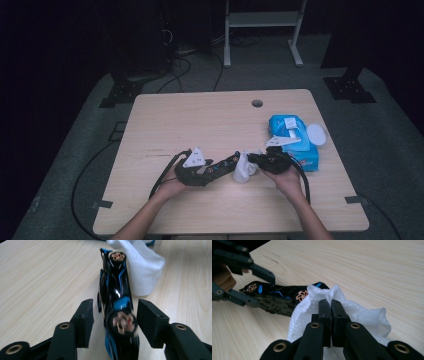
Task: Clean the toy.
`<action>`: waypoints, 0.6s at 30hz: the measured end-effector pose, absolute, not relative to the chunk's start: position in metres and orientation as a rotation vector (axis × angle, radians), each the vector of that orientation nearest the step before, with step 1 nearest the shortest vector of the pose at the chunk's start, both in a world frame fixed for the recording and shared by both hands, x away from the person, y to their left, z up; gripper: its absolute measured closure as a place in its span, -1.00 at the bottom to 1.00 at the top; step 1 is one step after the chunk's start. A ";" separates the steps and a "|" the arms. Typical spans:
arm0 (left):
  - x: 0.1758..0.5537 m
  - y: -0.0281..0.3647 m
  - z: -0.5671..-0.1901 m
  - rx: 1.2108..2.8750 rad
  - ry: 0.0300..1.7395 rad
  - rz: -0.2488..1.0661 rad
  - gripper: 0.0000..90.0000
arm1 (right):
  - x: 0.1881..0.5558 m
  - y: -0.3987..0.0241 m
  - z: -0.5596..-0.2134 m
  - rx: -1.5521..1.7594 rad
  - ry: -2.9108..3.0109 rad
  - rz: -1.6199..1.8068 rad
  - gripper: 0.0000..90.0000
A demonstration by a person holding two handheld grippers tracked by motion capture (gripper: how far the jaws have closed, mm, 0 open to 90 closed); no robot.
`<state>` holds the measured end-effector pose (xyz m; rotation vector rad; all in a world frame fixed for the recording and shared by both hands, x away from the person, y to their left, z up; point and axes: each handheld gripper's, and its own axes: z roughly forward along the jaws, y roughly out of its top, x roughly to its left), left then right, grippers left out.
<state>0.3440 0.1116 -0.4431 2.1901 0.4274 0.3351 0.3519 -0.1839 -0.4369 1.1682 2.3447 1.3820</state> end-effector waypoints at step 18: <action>0.377 0.049 -0.434 2.407 0.412 0.305 -0.03 | 0.343 -0.201 -0.440 1.178 2.346 1.381 0.95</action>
